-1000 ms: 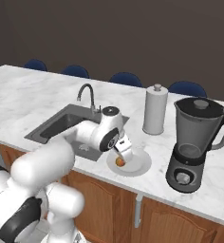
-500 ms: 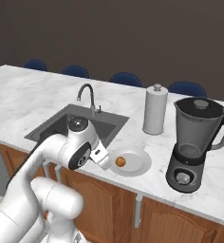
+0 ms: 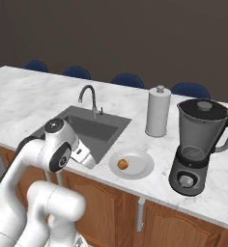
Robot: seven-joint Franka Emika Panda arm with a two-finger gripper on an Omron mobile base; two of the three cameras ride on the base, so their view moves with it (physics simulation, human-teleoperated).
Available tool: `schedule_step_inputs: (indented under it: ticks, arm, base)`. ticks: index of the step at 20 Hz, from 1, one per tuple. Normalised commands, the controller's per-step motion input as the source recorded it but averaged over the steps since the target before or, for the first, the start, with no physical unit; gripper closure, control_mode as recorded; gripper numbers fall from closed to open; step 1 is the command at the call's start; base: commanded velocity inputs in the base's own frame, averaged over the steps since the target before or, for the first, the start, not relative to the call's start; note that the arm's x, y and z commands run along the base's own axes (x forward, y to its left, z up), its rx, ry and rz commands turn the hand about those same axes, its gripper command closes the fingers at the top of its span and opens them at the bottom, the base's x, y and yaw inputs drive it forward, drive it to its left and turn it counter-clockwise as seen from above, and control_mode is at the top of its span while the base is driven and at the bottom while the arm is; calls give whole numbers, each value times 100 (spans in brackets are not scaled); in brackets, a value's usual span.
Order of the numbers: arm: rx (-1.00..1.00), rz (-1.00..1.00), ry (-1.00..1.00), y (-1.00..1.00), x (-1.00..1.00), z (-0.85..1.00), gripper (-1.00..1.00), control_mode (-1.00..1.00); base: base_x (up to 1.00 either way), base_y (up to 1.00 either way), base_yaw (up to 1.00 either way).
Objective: Pick the peach and apple from the fridge and place them on the plate next to the blender to make a fruit smoothie.
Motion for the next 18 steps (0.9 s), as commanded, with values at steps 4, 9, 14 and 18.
schedule_step_inputs:
  ticks: [4, 9, 14, 18]
  arm:
    - [-3, 1, -1, 19, -9, -6, -100, 100]
    - [0, 0, 0, 0, 0, 0, -100, 100]
    - [0, 0, 0, 0, 0, 0, -100, 100]
    - [0, 0, 0, 0, 0, 0, -100, 100]
  base:
    - [-14, 4, -4]
    - [-66, 1, -48]
    - [-49, -5, -70]
    - [-36, 0, -83]
